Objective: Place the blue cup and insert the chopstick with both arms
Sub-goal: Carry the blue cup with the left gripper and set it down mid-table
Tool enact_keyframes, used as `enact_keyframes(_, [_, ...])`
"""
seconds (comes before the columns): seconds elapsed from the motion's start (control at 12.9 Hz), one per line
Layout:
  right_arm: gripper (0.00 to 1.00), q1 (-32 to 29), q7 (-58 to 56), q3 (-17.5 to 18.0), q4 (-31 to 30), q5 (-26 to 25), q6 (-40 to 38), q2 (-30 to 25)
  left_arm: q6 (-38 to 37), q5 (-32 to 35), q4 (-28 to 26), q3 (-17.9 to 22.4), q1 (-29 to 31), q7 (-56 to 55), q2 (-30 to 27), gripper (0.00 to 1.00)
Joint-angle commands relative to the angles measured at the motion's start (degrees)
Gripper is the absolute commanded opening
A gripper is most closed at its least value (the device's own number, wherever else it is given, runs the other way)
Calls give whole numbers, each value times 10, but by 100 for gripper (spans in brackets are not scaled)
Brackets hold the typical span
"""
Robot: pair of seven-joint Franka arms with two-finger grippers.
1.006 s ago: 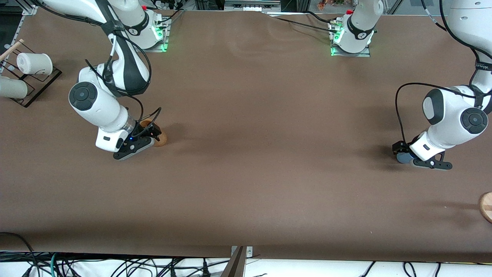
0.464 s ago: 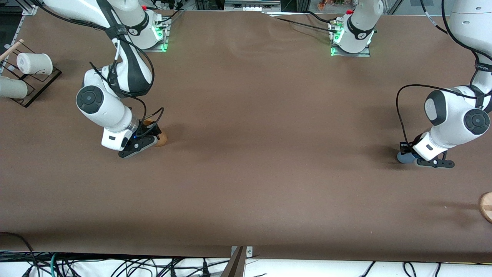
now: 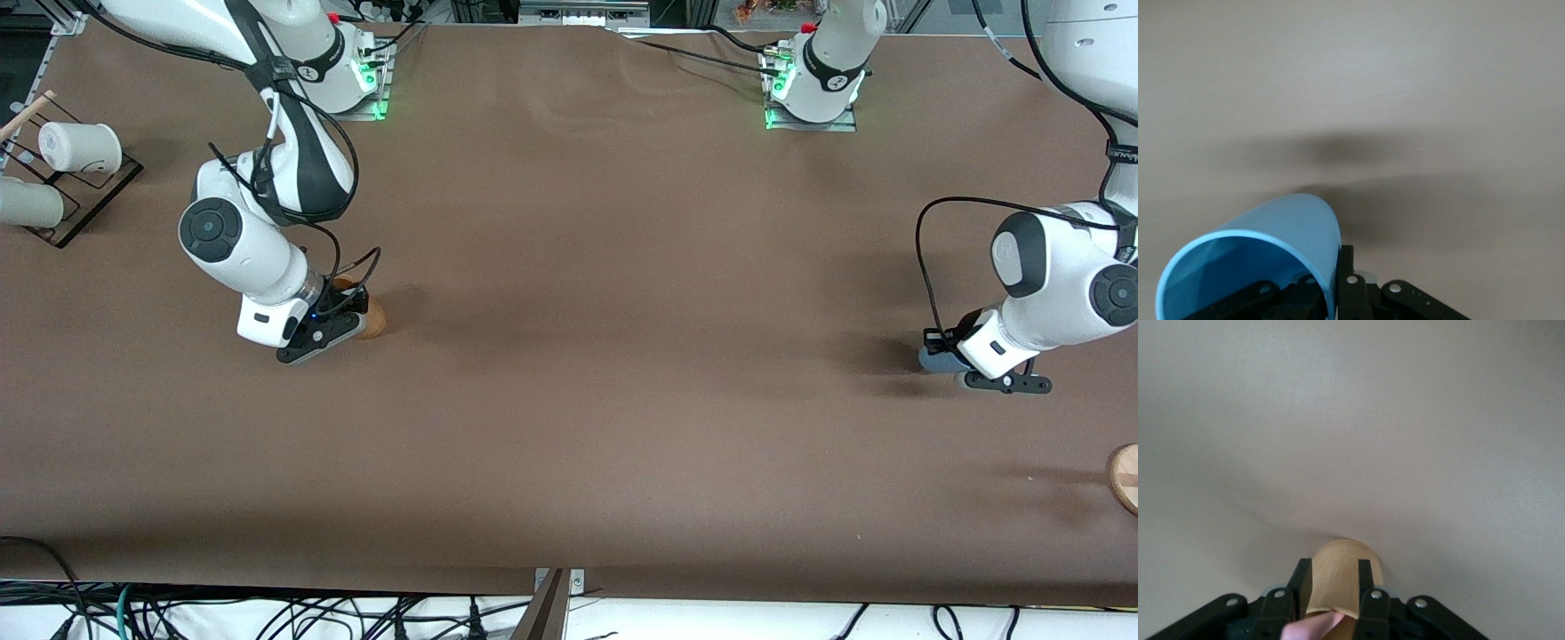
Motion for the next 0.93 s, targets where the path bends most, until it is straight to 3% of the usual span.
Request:
enact_keyframes(0.0, [35, -4, -1, 8, -7, 7, 3, -14, -94, -42, 67, 1, -63, -47, -6, 0])
enact_keyframes(0.23, [21, -4, -1, 8, -8, 7, 3, -15, -138, -42, 115, -1, -168, -184, -6, 0])
enact_keyframes(0.46, [13, -4, -1, 8, -8, 7, 3, -15, -150, -40, 160, -1, -288, -274, 9, 0])
enact_keyframes(0.7, [1, -4, -2, 8, -8, 7, 3, -18, -150, -41, 236, -1, -382, -277, 64, 0])
enact_keyframes(0.85, [0, -4, -3, 8, -4, 7, 3, -19, -149, -43, 279, -1, -418, -331, 107, 0])
